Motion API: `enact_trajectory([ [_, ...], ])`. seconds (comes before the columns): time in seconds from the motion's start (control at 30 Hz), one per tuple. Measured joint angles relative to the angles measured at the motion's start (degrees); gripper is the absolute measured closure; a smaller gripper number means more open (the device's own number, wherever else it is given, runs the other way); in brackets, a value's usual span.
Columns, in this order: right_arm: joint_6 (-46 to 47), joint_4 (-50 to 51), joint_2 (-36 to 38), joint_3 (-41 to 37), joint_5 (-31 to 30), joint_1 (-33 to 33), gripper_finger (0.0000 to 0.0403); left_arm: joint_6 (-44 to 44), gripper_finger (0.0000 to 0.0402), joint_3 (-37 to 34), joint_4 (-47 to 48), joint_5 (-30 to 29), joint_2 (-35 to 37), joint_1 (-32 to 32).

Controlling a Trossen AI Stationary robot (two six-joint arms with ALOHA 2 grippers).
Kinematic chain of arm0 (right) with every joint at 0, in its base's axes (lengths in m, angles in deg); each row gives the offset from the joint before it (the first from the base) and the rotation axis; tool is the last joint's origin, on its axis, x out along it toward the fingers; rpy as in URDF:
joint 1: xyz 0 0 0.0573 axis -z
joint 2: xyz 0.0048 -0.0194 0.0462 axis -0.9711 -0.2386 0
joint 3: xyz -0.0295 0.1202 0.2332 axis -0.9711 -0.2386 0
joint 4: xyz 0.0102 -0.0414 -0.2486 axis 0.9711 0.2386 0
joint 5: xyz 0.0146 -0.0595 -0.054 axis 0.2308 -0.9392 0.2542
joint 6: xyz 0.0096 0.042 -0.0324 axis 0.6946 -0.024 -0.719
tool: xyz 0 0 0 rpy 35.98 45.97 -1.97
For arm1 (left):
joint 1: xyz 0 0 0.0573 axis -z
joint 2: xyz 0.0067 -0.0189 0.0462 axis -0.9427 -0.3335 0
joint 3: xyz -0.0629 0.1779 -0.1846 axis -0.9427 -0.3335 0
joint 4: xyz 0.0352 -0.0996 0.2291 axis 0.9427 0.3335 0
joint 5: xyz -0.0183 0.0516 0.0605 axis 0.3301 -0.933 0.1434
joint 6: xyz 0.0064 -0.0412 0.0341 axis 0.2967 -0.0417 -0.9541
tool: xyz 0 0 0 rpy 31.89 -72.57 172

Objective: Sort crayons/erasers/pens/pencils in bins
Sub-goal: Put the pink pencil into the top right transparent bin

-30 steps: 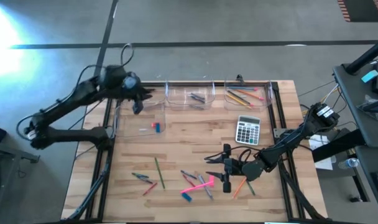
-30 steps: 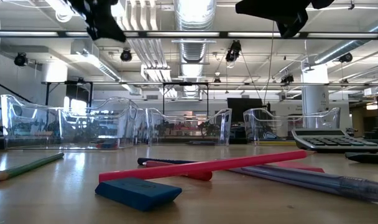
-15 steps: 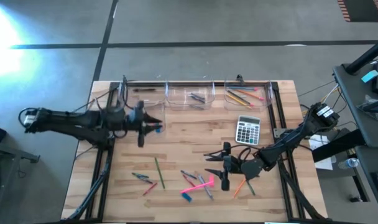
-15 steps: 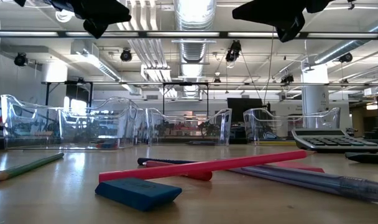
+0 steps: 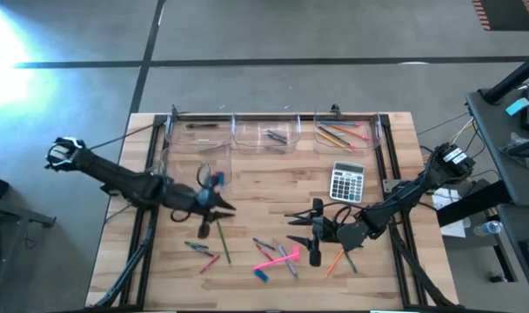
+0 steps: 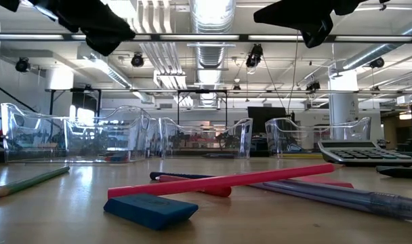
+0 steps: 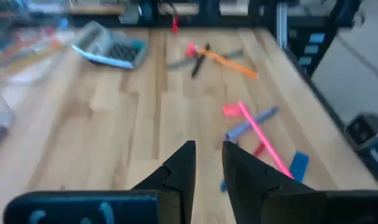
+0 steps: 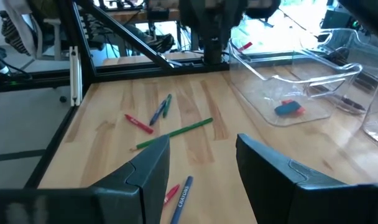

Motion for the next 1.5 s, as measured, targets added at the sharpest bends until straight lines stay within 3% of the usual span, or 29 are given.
enact_trajectory([
  [0.3,2.45,1.35,0.0,0.02,0.04,0.0,0.0227,-3.88,0.0354,0.0,-4.5,-2.59,-6.26,2.55],
  [0.57,1.65,1.32,0.0,0.02,0.02,0.0,0.0231,-8.01,0.0354,0.04,-8.75,-2.64,-0.47,2.46],
  [0.97,-0.35,2.3,2.46,1.53,2.03,0.0,0.03,-12.28,0.0354,-0.17,-15.4,-3.05,7.24,2.48],
  [1.17,-0.97,20.92,1.55,12.74,3.54,0.3,0.0283,-12.22,0.0354,-0.83,-15.23,-3.03,7.01,2.52],
  [1.37,3.29,43.16,-5.07,25.48,4.22,0.39,0.0242,-12.2,0.0354,-0.83,-15.11,-3.03,8.59,2.61],
  [1.5,8.67,51.24,-10.51,30.6,15.13,1.05,0.0222,-13.04,0.0354,-2.04,-14.66,-2.66,10.86,2.74],
])
